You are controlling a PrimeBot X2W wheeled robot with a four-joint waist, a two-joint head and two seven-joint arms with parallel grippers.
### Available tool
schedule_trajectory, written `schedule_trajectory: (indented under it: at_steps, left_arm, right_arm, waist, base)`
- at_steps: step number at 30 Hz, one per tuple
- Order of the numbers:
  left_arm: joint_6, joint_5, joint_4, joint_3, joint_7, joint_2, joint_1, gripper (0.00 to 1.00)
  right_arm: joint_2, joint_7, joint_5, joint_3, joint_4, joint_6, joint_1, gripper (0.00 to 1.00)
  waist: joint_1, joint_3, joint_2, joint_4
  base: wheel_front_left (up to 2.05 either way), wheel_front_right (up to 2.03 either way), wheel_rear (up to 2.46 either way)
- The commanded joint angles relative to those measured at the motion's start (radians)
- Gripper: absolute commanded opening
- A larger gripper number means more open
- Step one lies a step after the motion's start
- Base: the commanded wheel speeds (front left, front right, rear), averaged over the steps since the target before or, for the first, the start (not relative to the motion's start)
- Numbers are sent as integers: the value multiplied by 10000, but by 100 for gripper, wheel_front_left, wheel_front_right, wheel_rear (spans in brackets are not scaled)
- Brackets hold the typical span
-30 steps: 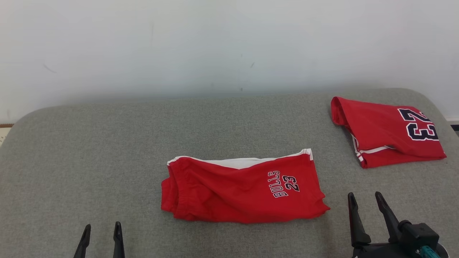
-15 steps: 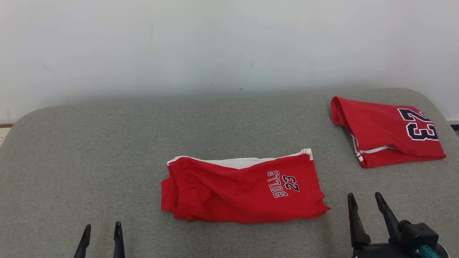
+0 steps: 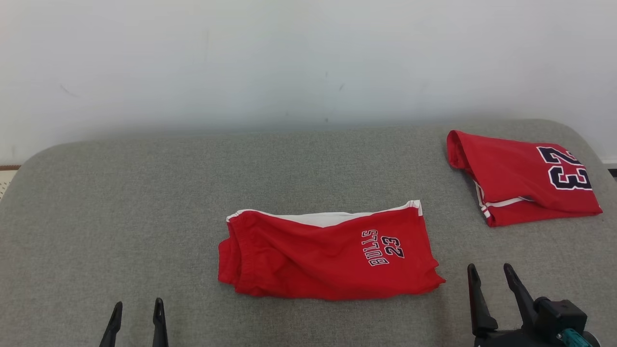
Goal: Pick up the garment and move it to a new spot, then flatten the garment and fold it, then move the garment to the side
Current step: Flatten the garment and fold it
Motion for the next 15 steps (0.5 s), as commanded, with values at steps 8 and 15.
schedule_trajectory:
  at_steps: [8, 15]
  left_arm:
    - [-40, 13, 38, -140, -41, 14, -35, 100]
    - [-125, -87, 256, -368, -41, -7, -241, 100]
  right_arm:
    - [-79, 903, 188, 75, 1143, 1, -1026, 100]
    - [-436, 1647, 476, 288, 3815, 1, -3067, 100]
  waist:
    - [0, 125, 0, 227]
    - [0, 344, 0, 755]
  base:
    - [0, 0, 0]
    - [0, 0, 0]
